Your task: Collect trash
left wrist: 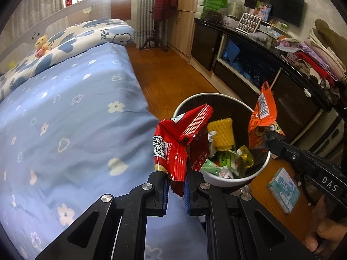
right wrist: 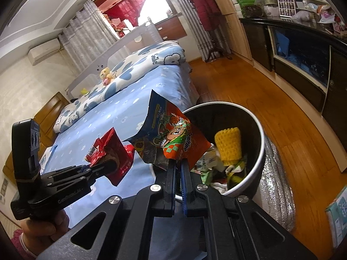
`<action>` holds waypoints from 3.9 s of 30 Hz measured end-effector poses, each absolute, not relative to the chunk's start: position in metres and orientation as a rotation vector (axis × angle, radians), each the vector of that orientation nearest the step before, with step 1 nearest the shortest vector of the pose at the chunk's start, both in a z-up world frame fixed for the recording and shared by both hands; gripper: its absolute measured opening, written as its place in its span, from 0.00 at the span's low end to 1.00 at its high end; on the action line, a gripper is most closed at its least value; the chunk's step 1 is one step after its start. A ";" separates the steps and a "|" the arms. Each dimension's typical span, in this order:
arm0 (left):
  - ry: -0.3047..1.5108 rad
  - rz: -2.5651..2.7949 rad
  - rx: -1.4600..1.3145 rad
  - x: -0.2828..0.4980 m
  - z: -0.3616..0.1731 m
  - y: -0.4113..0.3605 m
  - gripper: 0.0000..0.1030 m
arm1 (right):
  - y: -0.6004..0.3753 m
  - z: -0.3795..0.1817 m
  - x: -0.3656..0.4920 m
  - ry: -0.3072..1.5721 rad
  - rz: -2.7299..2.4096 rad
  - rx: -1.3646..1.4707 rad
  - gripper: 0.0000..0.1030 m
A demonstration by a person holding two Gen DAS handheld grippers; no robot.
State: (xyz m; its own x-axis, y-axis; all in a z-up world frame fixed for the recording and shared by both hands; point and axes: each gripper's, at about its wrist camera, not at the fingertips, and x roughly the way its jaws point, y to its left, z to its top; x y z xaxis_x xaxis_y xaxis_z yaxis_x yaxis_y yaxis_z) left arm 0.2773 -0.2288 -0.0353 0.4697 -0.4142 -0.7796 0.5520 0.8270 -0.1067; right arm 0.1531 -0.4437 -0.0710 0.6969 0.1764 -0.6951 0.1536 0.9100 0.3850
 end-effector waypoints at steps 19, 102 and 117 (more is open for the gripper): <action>0.916 -0.636 0.222 0.291 -0.042 -0.262 0.10 | -0.469 -0.076 0.164 0.834 -0.029 0.440 0.04; 0.367 -0.198 0.045 0.003 0.021 -0.043 1.00 | -0.303 0.035 0.036 0.352 -0.036 0.164 1.00; 0.386 -0.057 0.062 -0.029 0.004 -0.065 1.00 | -0.265 -0.001 0.027 0.377 0.018 0.092 1.00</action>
